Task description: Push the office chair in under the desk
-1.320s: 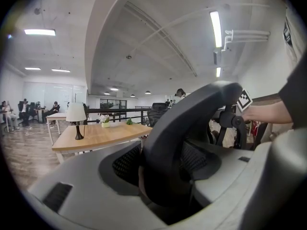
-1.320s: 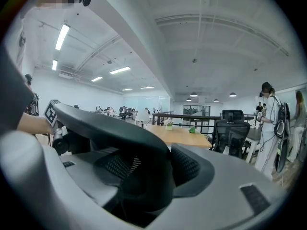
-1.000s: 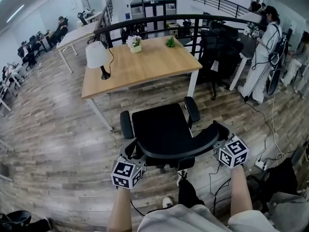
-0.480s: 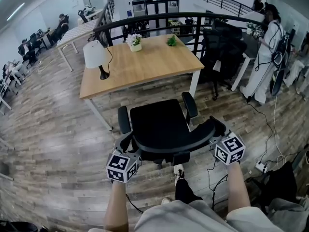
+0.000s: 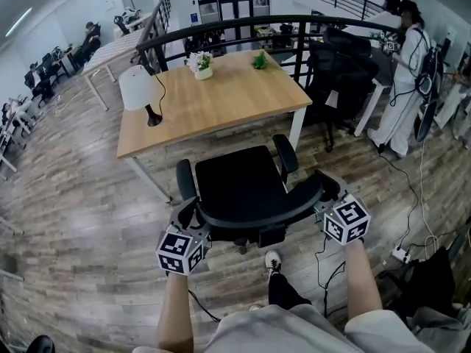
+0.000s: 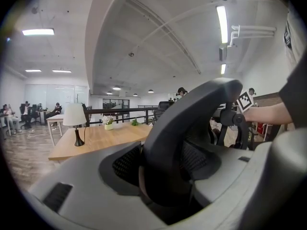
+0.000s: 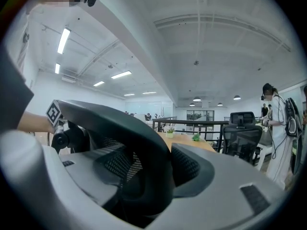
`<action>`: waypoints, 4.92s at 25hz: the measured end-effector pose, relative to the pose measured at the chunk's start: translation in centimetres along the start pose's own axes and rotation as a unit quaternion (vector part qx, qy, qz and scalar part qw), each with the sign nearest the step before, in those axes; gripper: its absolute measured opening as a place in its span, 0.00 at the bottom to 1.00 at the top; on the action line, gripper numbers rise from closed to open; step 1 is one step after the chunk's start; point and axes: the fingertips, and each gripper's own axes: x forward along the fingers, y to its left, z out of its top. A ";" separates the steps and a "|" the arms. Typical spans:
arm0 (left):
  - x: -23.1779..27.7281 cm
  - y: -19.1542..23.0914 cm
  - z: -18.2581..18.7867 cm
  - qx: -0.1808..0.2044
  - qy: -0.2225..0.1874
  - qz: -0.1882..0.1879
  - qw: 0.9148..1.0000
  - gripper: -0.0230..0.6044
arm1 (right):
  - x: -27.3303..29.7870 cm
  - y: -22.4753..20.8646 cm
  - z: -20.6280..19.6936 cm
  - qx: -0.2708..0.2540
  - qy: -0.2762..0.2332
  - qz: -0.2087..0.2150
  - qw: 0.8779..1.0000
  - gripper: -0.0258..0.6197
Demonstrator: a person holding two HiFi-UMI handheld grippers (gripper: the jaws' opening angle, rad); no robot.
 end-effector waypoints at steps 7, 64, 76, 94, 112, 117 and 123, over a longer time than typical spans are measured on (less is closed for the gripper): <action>2.7 2.2 0.7 -0.005 0.002 0.005 1.000 0.51 | 3.2 -1.9 0.6 0.004 -0.002 0.012 1.000 0.46; 23.4 17.9 6.8 -0.018 -0.053 0.077 0.995 0.51 | 27.0 -17.2 4.6 -0.015 0.018 0.071 0.997 0.46; 27.6 22.5 8.1 -0.014 -0.056 0.070 0.996 0.51 | 32.4 -19.5 5.8 -0.011 0.023 0.058 0.998 0.46; 32.4 28.5 9.1 -0.014 -0.055 0.060 0.997 0.51 | 39.1 -21.7 6.7 -0.001 0.011 0.044 0.999 0.46; 34.6 31.7 9.5 -0.011 -0.055 0.048 0.997 0.51 | 42.3 -22.2 7.2 -0.001 0.009 0.035 0.999 0.46; 35.2 32.6 9.7 -0.013 -0.054 0.045 0.997 0.51 | 43.4 -22.4 7.5 -0.006 0.012 0.025 1.000 0.46; 36.0 32.5 9.9 -0.020 -0.052 0.056 0.997 0.51 | 44.4 -23.7 7.7 -0.003 0.002 0.020 1.000 0.47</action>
